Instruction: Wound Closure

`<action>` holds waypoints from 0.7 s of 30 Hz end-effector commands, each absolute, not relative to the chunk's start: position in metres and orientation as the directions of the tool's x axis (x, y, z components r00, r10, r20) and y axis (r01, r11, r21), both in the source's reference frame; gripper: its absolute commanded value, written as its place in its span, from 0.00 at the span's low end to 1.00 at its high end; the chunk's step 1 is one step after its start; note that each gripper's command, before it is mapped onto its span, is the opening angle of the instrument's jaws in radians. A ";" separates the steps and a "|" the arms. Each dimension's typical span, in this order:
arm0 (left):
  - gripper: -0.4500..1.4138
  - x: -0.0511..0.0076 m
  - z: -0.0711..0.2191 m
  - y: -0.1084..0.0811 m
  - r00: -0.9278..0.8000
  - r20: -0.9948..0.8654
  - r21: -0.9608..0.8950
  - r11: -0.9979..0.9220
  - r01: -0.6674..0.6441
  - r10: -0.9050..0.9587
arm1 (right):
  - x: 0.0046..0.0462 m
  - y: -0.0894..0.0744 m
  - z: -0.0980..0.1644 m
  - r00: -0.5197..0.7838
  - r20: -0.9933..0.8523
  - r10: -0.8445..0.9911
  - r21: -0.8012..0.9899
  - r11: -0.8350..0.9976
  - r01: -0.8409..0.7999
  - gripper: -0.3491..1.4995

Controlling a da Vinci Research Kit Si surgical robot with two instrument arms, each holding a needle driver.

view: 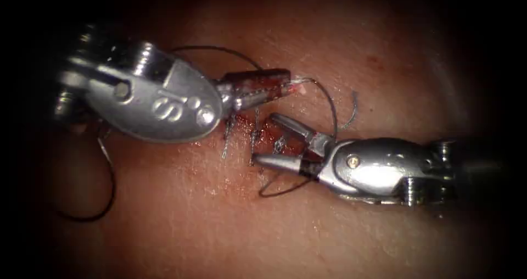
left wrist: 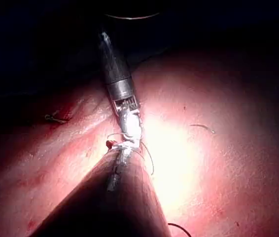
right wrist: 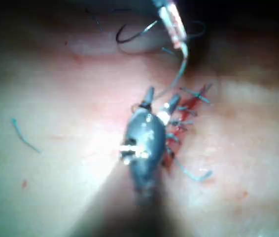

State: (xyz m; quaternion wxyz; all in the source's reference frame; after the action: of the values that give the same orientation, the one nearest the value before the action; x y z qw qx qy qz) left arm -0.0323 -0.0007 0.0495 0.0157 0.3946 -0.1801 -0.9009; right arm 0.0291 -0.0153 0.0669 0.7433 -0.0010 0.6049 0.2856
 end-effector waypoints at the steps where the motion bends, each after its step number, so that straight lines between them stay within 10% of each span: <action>1: 0.00 -0.0331 0.051 -0.001 -0.689 -0.703 0.338 -0.936 -0.104 -0.177 | 0.0297 -0.016 0.067 0.101 -0.900 0.425 0.349 0.838 -0.420 0.42; 21: 0.00 -0.0339 0.061 0.000 -0.701 -0.692 0.290 -0.956 -0.049 -0.174 | 0.0280 -0.017 0.066 -0.005 -0.918 0.396 0.369 0.852 -0.371 0.36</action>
State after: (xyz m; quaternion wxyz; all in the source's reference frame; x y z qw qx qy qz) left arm -0.0334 -0.0003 0.0611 0.0350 0.3846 -0.1452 -0.9109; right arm 0.0274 -0.0165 0.0651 0.7037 0.0068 0.6564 0.2719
